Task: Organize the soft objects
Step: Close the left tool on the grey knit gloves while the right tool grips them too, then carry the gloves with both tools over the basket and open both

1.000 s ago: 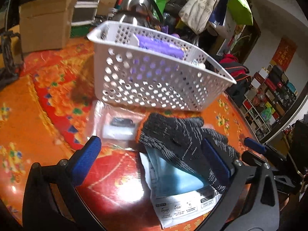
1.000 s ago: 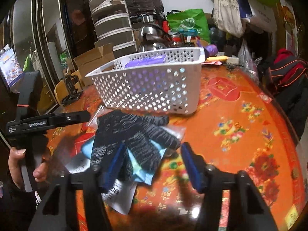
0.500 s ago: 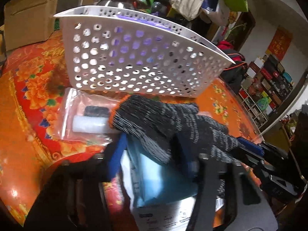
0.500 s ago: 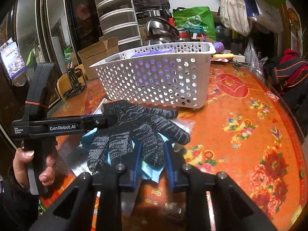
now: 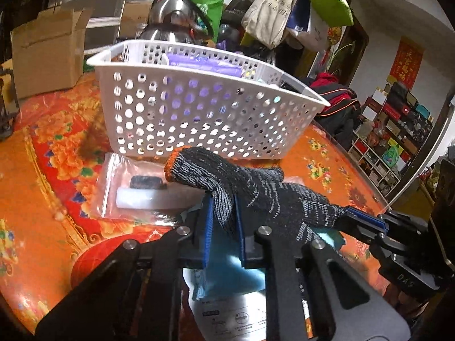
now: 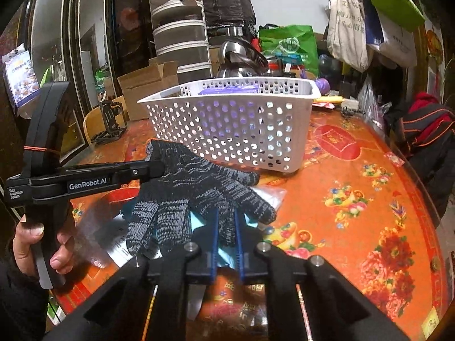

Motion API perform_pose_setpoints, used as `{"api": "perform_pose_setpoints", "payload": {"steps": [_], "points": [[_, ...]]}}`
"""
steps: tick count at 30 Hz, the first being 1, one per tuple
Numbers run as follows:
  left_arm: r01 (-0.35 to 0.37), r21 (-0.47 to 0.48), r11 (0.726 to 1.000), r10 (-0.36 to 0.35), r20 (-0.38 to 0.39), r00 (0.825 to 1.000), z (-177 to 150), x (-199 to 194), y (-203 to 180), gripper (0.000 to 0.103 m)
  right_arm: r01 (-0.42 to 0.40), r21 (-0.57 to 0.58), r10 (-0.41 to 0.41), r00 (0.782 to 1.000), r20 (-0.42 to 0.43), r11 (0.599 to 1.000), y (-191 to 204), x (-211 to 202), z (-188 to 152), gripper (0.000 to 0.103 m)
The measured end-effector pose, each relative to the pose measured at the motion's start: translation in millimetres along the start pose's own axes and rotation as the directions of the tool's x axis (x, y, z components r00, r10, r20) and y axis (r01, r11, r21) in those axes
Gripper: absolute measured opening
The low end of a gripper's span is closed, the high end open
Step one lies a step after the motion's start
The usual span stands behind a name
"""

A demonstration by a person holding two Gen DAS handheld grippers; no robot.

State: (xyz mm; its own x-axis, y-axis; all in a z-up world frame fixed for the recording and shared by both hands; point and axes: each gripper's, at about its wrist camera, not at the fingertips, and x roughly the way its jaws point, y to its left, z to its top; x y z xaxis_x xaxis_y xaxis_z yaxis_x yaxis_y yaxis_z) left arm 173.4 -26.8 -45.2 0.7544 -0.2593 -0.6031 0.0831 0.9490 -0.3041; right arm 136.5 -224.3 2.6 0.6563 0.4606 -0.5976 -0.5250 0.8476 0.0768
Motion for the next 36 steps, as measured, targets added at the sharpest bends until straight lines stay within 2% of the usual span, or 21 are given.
{"api": "perform_pose_setpoints", "payload": {"steps": [4,6,7,9,11,17,24,29,36], "points": [[0.004,0.022,1.000,-0.005,0.039,0.999,-0.2,-10.5,-3.9,0.012,-0.023,0.017,0.023,1.000,0.021,1.000,-1.2,-3.2,0.3,0.008],[-0.003,0.030,1.000,0.001,0.057,0.998,-1.2,-17.5,-3.3,0.011,-0.080,0.044,0.081,0.996,-0.027,0.996,-1.0,6.2,-13.8,0.007],[-0.005,0.034,0.999,0.003,0.064,0.998,-1.4,-20.0,-3.4,0.011,-0.065,0.032,0.064,0.997,0.040,0.997,1.8,-4.0,-20.3,0.006],[0.001,0.040,0.999,-0.004,0.058,0.998,-0.8,-19.9,-4.6,0.011,-0.019,0.017,0.017,0.995,0.098,1.000,4.0,-17.4,-30.1,0.006],[-0.005,0.049,0.999,0.002,0.058,0.998,-1.4,-20.3,-6.3,0.011,-0.058,0.047,0.053,0.994,0.092,0.997,1.0,-19.5,-36.2,0.006],[0.015,0.011,1.000,-0.015,0.094,0.995,-1.0,-30.8,-0.4,0.009,-0.037,-0.001,0.037,0.996,0.075,0.999,15.6,-17.1,-68.7,0.006],[0.010,0.013,1.000,-0.011,0.118,0.993,4.4,-49.0,-4.3,0.009,-0.031,-0.029,0.033,0.994,0.101,0.999,20.7,-28.0,-96.5,0.006],[0.005,0.035,0.999,-0.010,0.154,0.988,18.4,-70.5,-14.9,0.009,-0.022,-0.050,0.029,0.990,0.136,0.998,22.2,-44.5,-99.5,0.006],[0.003,0.043,0.999,-0.011,0.186,0.982,47.9,-93.1,-28.7,0.009,-0.030,-0.090,0.045,0.984,0.174,0.995,26.5,-56.1,-77.2,0.006]]}}
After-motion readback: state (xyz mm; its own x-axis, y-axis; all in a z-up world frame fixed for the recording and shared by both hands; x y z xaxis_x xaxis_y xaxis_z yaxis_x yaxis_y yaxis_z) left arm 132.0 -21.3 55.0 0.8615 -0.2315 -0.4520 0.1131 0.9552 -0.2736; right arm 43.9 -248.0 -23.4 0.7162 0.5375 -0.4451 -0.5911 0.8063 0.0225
